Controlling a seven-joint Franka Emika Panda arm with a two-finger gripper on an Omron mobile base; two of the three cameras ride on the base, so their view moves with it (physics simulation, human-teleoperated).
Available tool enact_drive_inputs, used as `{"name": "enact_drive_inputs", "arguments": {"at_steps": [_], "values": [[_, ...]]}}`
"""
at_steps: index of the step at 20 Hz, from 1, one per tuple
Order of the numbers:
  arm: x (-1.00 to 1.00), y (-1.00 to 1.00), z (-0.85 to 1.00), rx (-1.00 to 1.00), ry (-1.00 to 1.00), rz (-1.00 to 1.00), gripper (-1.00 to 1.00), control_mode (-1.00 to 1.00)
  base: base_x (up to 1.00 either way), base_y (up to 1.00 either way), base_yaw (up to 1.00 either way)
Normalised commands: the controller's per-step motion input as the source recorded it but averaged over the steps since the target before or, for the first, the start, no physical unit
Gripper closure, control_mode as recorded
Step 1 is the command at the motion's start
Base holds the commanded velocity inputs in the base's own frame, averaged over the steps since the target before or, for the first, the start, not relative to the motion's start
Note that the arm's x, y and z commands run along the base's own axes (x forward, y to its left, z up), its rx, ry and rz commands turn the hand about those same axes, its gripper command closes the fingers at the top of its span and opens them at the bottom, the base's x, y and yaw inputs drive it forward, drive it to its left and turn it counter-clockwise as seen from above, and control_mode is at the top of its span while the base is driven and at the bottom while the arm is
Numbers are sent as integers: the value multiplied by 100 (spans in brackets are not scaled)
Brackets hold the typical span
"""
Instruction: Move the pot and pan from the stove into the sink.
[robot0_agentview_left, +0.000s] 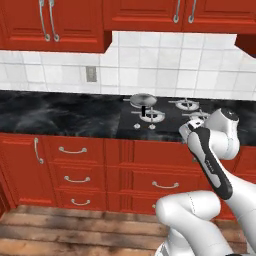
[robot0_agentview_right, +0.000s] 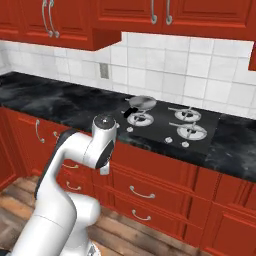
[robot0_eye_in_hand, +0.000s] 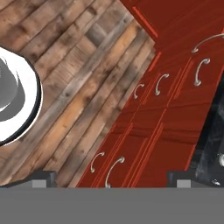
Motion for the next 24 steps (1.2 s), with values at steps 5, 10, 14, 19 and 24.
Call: {"name": "enact_drive_inputs", "arguments": {"at_steps": [5,10,14,19,24], "values": [[0,0,0,0,0,0,-100,100,0,-7,-43],[0,0,0,0,0,0,-100,100,0,-6,-41],[0,0,0,0,0,0,-100,100,0,-2,-15],[0,0,0,0,0,0,-100,100,0,40,-4],[0,0,0,0,0,0,-100,100,0,94,-10]]}}
